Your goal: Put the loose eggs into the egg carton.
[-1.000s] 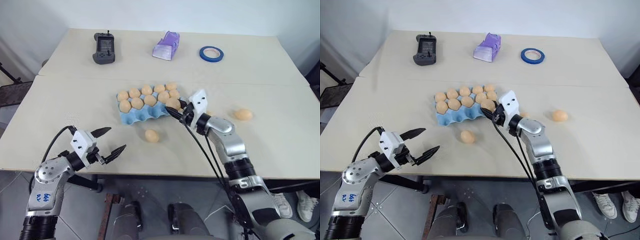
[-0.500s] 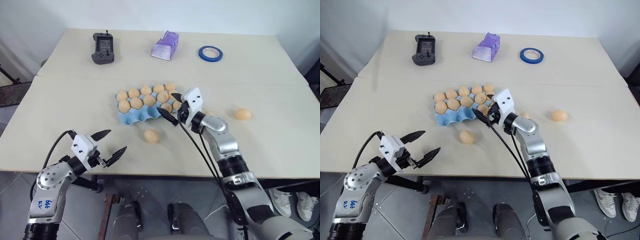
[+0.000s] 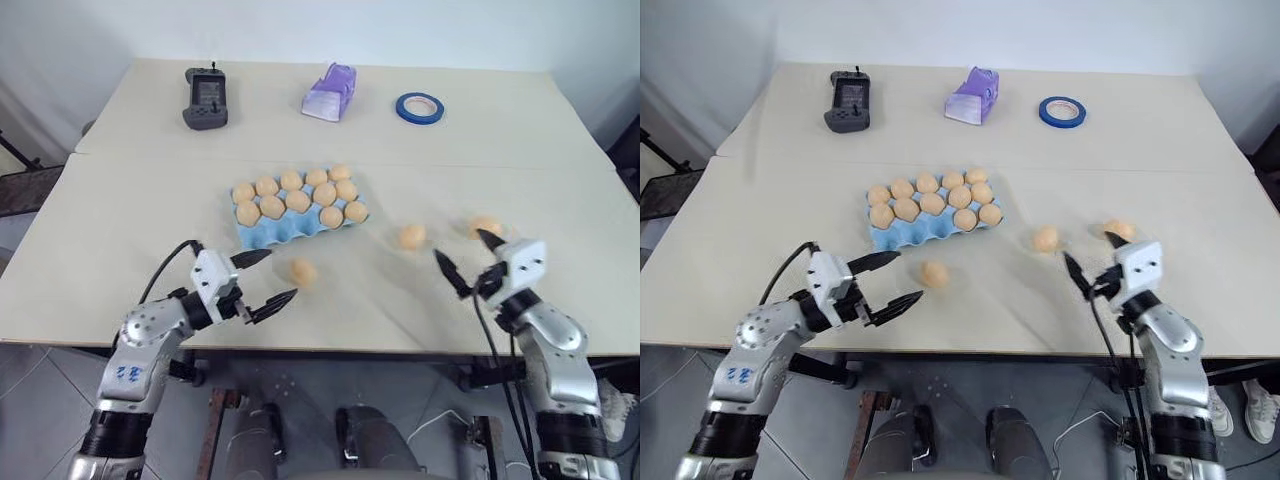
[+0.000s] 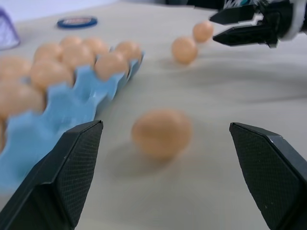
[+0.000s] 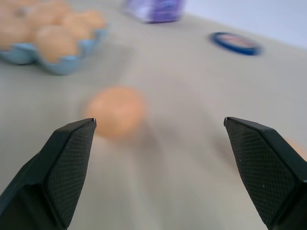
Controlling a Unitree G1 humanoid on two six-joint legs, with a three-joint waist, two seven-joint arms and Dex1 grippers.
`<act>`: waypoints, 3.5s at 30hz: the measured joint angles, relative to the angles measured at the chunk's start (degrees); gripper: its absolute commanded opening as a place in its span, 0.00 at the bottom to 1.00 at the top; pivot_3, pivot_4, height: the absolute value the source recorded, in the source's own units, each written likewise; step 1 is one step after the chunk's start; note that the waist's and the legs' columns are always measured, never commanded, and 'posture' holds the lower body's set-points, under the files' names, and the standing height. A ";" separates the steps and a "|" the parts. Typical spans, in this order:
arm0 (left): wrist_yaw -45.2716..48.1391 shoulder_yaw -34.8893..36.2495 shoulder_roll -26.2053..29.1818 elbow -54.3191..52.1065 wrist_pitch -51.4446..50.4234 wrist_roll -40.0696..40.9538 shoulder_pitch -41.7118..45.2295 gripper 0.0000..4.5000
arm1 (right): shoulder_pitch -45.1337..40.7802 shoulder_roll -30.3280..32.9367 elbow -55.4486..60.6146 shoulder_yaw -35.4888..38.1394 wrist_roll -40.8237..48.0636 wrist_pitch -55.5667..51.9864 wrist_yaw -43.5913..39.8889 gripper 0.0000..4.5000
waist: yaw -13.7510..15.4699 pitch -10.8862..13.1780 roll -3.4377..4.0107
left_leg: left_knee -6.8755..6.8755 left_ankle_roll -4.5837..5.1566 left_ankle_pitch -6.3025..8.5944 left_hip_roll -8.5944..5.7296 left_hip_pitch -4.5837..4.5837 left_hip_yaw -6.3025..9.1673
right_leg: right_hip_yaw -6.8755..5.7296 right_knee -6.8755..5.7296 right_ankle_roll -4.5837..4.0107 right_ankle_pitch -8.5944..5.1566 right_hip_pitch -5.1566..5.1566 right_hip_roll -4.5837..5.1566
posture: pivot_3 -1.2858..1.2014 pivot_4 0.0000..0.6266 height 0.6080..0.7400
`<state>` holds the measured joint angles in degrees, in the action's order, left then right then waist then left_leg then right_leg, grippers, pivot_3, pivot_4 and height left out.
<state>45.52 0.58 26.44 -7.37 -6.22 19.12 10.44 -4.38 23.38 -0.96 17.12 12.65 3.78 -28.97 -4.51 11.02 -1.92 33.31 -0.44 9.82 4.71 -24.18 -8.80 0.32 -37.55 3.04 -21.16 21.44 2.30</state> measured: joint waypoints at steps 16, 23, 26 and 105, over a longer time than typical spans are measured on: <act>7.49 -2.61 1.70 2.55 -0.75 0.72 2.56 1.00 | -8.23 2.77 -16.85 1.96 0.15 4.10 0.47 1.00 | -0.32 0.00 0.01 | 0.07 0.08 -0.06 -0.07 0.02 -0.14 | 0.08 -0.08 0.14 0.08 -0.01 0.09 | 0.52 0.24 1.00; 7.12 -1.07 2.89 0.63 -0.50 0.71 -0.14 1.00 | -25.49 9.19 -40.44 -0.47 -1.32 8.21 -7.00 1.00 | -0.42 0.03 0.05 | 0.09 0.14 -0.10 -0.07 0.02 -0.11 | 0.09 -0.08 0.13 0.06 0.01 0.06 | 0.52 0.24 1.00; 5.98 -0.63 2.79 -0.90 -0.54 0.71 -1.55 1.00 | -30.97 9.69 -49.13 -1.95 -2.65 10.06 -9.03 1.00 | -0.42 0.04 0.06 | 0.12 0.32 -0.20 -0.05 0.01 -0.10 | 0.09 -0.07 0.13 0.06 -0.01 0.05 | 0.52 0.24 1.00; 5.35 -2.67 1.81 1.34 3.70 -1.68 -1.46 1.00 | -3.64 -2.25 -3.89 -6.66 1.85 1.11 -8.15 0.99 | -0.43 0.04 0.07 | -0.11 -0.05 0.01 0.00 -0.01 0.02 | 0.00 0.01 -0.07 -0.04 0.05 0.00 | 0.52 0.24 1.00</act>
<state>50.88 -2.09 28.25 -6.03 -2.52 17.44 8.98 -8.02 21.13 -4.85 10.46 14.50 4.89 -37.12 -4.94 11.05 -1.85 33.20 -0.49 9.83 4.71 -24.19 -8.79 0.33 -37.54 2.97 -21.20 21.50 2.30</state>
